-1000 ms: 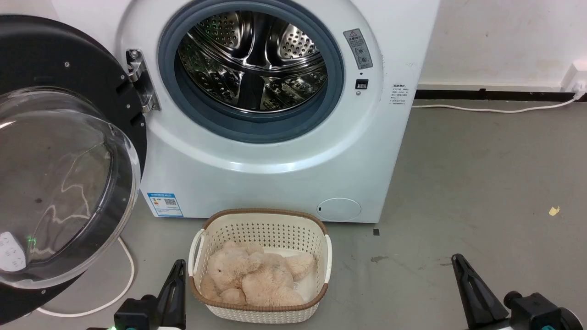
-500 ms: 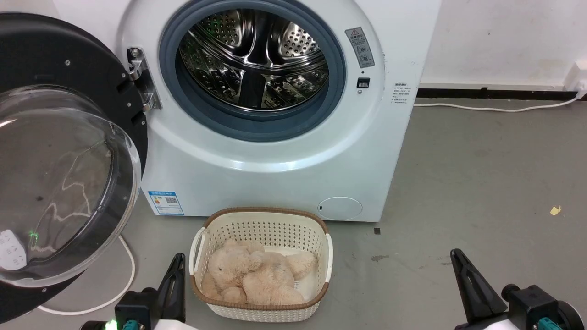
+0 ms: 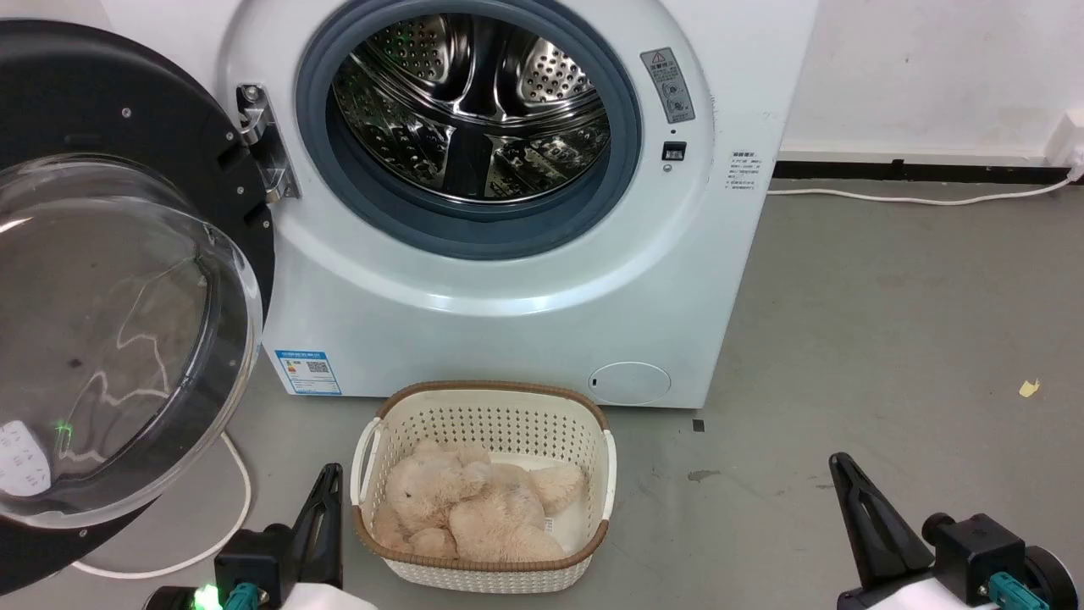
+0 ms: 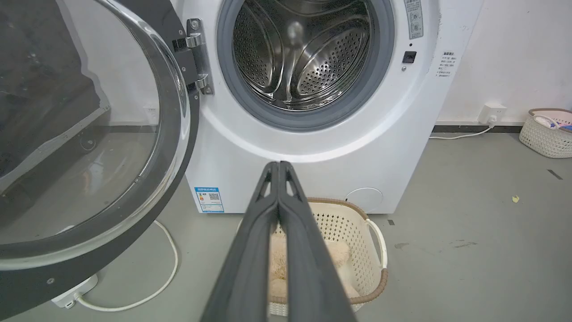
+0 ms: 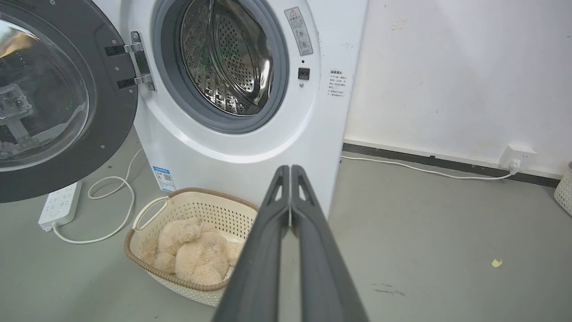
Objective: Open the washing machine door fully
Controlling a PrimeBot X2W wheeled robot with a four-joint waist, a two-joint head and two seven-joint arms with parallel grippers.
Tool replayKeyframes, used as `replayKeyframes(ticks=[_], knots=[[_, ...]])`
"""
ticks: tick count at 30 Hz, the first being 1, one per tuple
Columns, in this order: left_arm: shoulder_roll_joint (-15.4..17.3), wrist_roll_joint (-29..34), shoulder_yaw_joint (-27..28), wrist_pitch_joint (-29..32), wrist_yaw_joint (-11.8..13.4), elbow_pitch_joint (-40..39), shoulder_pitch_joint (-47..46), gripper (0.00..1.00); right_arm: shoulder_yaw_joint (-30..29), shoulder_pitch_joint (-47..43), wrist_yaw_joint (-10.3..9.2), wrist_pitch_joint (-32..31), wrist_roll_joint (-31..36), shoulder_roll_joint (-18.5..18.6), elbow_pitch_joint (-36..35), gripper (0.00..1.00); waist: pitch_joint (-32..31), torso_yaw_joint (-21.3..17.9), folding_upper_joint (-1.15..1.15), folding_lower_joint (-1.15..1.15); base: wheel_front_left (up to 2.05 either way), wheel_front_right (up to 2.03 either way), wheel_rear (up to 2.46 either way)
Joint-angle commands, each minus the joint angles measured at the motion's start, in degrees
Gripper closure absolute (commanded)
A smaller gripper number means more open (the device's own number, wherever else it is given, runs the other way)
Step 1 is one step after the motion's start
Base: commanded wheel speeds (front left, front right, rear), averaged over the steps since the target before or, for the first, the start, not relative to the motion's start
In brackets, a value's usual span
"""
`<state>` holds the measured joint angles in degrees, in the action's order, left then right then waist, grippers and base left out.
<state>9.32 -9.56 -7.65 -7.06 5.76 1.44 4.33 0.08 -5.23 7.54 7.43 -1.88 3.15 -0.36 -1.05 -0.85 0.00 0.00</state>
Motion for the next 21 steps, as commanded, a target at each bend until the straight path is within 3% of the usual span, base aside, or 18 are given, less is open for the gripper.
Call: replayKeyframes(ticks=[1, 21], knots=[[-0.5, 0.74, 0.6, 0.31, -0.5, -0.23, -1.24, 1.0, -0.04, 0.97, -0.03, -0.38, 0.48, -0.14, 0.16, 1.0, 0.03, 0.02, 0.0, 0.0, 0.0, 0.0, 0.0], [-2.48, 3.68, 2.95, 2.56, -2.25, -0.63, -2.27, 1.0, -0.06, 2.39, -0.04, -2.73, 0.95, -0.18, 0.23, 1.0, 0.37, 0.3, 0.0, 0.0, 0.0, 0.0, 0.0]])
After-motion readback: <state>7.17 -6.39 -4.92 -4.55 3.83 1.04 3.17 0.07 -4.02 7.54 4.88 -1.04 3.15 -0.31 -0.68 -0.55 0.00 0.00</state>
